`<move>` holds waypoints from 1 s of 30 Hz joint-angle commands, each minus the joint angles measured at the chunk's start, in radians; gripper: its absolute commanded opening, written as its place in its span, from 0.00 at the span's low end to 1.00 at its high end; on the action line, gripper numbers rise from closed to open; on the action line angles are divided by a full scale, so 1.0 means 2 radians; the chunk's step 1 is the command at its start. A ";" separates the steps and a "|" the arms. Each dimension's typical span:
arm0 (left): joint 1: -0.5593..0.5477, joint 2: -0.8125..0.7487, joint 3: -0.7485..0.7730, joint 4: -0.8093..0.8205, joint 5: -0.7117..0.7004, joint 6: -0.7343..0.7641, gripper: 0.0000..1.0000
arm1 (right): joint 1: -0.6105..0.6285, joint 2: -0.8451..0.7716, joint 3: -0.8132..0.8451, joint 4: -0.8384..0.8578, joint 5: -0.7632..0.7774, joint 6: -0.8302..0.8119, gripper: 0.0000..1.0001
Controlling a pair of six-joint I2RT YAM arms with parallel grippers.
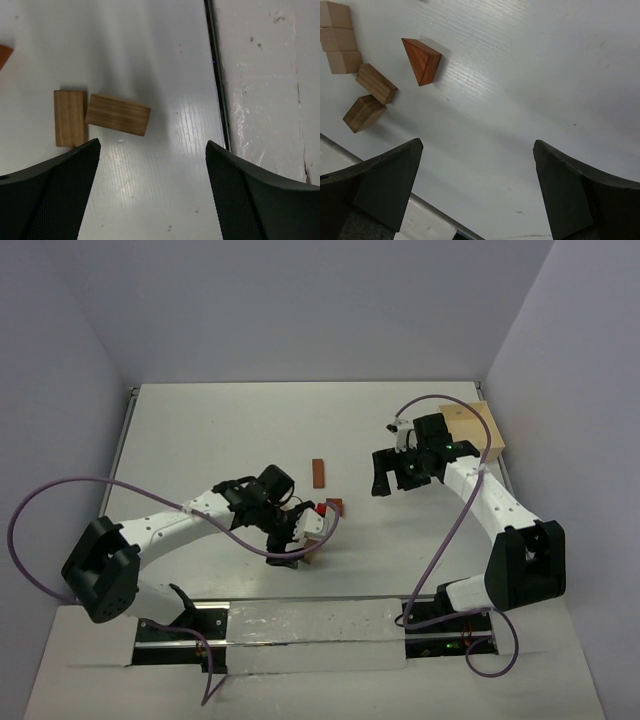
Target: Build the wood block tower
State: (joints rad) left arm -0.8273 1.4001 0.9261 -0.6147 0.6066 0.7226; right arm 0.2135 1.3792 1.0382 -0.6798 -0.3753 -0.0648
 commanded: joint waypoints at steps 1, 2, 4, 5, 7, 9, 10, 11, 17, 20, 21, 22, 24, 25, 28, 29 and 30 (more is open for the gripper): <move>-0.018 0.033 0.026 -0.026 0.023 0.084 0.95 | -0.015 -0.003 0.012 -0.014 -0.051 -0.014 0.99; -0.018 0.034 0.028 -0.026 0.023 0.085 0.95 | -0.015 -0.004 0.012 -0.015 -0.052 -0.014 0.99; -0.022 0.054 0.036 -0.026 0.017 0.108 0.97 | -0.016 -0.006 0.009 -0.015 -0.054 -0.015 1.00; -0.022 0.061 0.039 -0.024 0.015 0.114 0.97 | -0.017 -0.007 0.009 -0.016 -0.054 -0.015 1.00; -0.021 0.076 0.045 -0.020 0.007 0.131 0.99 | -0.018 -0.007 0.008 -0.017 -0.054 -0.016 1.00; -0.021 0.085 0.050 -0.015 -0.005 0.142 0.99 | -0.019 -0.008 0.008 -0.019 -0.056 -0.016 1.00; -0.021 0.089 0.053 -0.014 -0.009 0.146 0.99 | -0.020 -0.008 0.008 -0.019 -0.057 -0.016 1.00; -0.021 0.093 0.055 -0.013 -0.013 0.151 0.99 | -0.020 -0.008 0.009 -0.020 -0.058 -0.017 1.00; -0.021 0.113 0.065 0.001 -0.023 0.155 0.99 | -0.022 -0.004 0.009 -0.021 -0.062 -0.018 1.00; -0.021 0.120 0.066 0.017 -0.033 0.153 0.99 | -0.022 -0.003 0.010 -0.021 -0.063 -0.018 1.00; -0.021 0.124 0.067 0.019 -0.036 0.153 0.99 | -0.022 -0.003 0.009 -0.021 -0.064 -0.018 1.00; -0.022 0.127 0.067 0.020 -0.037 0.155 0.99 | -0.023 -0.003 0.009 -0.021 -0.063 -0.019 1.00; -0.022 0.130 0.067 0.021 -0.037 0.156 0.99 | -0.023 -0.003 0.009 -0.023 -0.064 -0.019 1.00; -0.021 0.131 0.066 0.022 -0.036 0.156 0.99 | -0.023 -0.002 0.009 -0.024 -0.065 -0.020 1.00; -0.021 0.131 0.061 0.033 -0.041 0.150 0.99 | -0.024 0.000 0.011 -0.023 -0.068 -0.020 1.00; -0.021 0.131 0.058 0.037 -0.043 0.148 0.99 | -0.024 0.001 0.012 -0.023 -0.069 -0.020 1.00; -0.021 0.131 0.056 0.042 -0.045 0.145 0.98 | -0.024 0.003 0.012 -0.023 -0.070 -0.020 1.00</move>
State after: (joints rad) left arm -0.8650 1.6614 1.0218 -0.5984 0.5155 1.0050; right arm 0.1757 1.3796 1.0386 -0.7192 -0.4886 -0.0917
